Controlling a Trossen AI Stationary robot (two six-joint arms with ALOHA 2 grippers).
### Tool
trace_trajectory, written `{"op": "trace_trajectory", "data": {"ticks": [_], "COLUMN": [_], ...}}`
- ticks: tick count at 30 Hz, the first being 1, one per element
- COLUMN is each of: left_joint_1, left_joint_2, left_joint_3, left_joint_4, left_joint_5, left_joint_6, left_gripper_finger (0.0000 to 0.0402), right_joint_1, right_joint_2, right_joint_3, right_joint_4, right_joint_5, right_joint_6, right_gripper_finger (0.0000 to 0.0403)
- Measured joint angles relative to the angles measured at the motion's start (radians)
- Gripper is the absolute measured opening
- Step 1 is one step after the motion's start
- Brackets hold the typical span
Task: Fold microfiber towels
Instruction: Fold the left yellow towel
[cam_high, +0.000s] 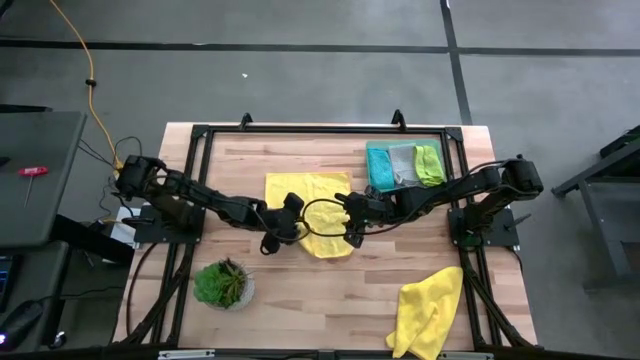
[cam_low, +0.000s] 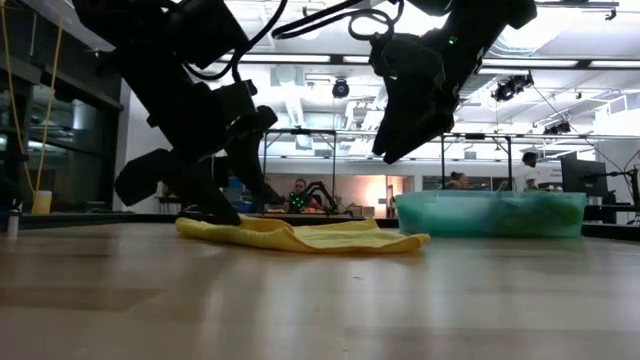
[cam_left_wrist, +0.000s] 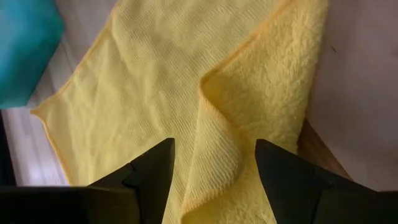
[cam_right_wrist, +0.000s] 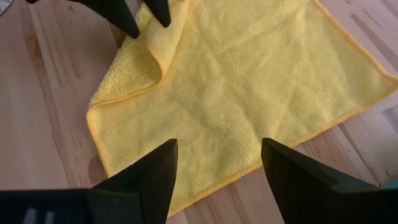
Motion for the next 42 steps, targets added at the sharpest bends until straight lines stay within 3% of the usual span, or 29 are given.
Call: {"op": "trace_trajectory", "data": {"ticks": [4, 14, 25, 31, 42], "left_joint_1": [0.000, 0.013, 0.013, 0.004, 0.006], "left_joint_2": [0.000, 0.020, 0.064, 0.077, 0.058], "left_joint_3": [0.000, 0.001, 0.000, 0.001, -0.001], "left_joint_4": [0.024, 0.017, 0.020, 0.037, 0.047], "left_joint_5": [-0.003, 0.017, 0.036, -0.055, -0.083], "left_joint_6": [-0.024, -0.070, -0.064, -0.081, -0.062], "left_gripper_finger": [0.0205, 0.0131, 0.0158, 0.0156, 0.0070], "right_joint_1": [0.000, 0.000, 0.000, 0.000, 0.000], "right_joint_2": [0.000, 0.000, 0.000, 0.000, 0.000], "right_joint_3": [0.000, 0.000, 0.000, 0.000, 0.000], "right_joint_4": [0.000, 0.000, 0.000, 0.000, 0.000], "right_joint_5": [0.003, 0.018, 0.018, 0.018, 0.018], "right_joint_6": [0.013, 0.028, 0.045, 0.049, 0.050], "right_gripper_finger": [0.0225, 0.0225, 0.0225, 0.0225, 0.0225]}}
